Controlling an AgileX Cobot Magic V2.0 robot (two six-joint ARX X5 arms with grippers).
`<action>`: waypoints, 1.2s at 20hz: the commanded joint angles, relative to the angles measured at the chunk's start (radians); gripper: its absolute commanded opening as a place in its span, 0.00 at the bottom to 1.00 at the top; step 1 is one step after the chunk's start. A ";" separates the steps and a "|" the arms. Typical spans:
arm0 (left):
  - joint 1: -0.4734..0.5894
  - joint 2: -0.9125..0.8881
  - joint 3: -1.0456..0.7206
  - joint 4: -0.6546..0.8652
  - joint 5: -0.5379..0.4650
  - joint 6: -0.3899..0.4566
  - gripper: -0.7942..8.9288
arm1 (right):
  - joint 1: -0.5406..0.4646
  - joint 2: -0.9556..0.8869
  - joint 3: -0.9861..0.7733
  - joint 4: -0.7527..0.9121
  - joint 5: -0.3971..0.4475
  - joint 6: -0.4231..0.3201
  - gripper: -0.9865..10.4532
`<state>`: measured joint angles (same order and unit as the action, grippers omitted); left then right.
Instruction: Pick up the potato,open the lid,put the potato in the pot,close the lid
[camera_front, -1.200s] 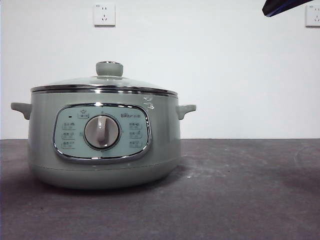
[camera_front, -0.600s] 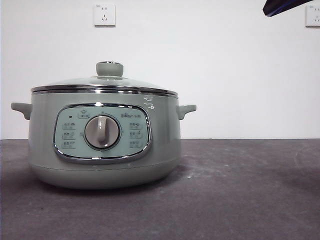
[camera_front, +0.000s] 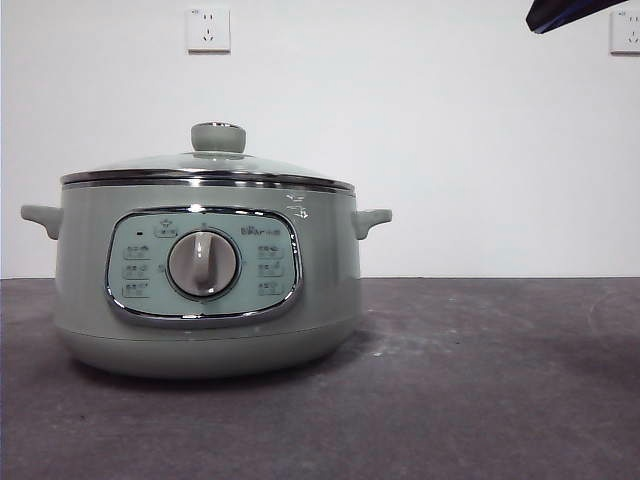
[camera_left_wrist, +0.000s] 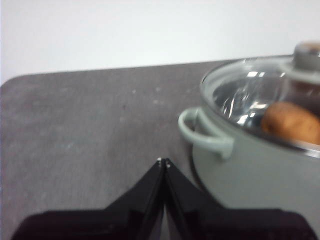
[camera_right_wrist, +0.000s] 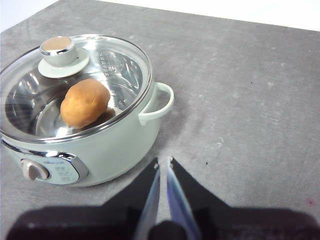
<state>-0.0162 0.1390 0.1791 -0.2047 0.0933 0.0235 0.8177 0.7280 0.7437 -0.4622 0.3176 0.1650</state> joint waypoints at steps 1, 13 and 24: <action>0.012 -0.041 -0.065 0.023 0.005 0.016 0.08 | 0.000 -0.003 -0.008 0.005 0.002 0.006 0.11; 0.012 -0.130 -0.175 0.024 -0.015 0.031 0.08 | 0.000 -0.003 -0.008 0.005 0.002 0.006 0.11; 0.012 -0.130 -0.175 0.024 -0.014 0.031 0.08 | 0.000 -0.003 -0.008 0.005 0.002 0.006 0.11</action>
<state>-0.0082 0.0124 0.0204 -0.1848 0.0818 0.0425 0.8177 0.7280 0.7437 -0.4633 0.3176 0.1650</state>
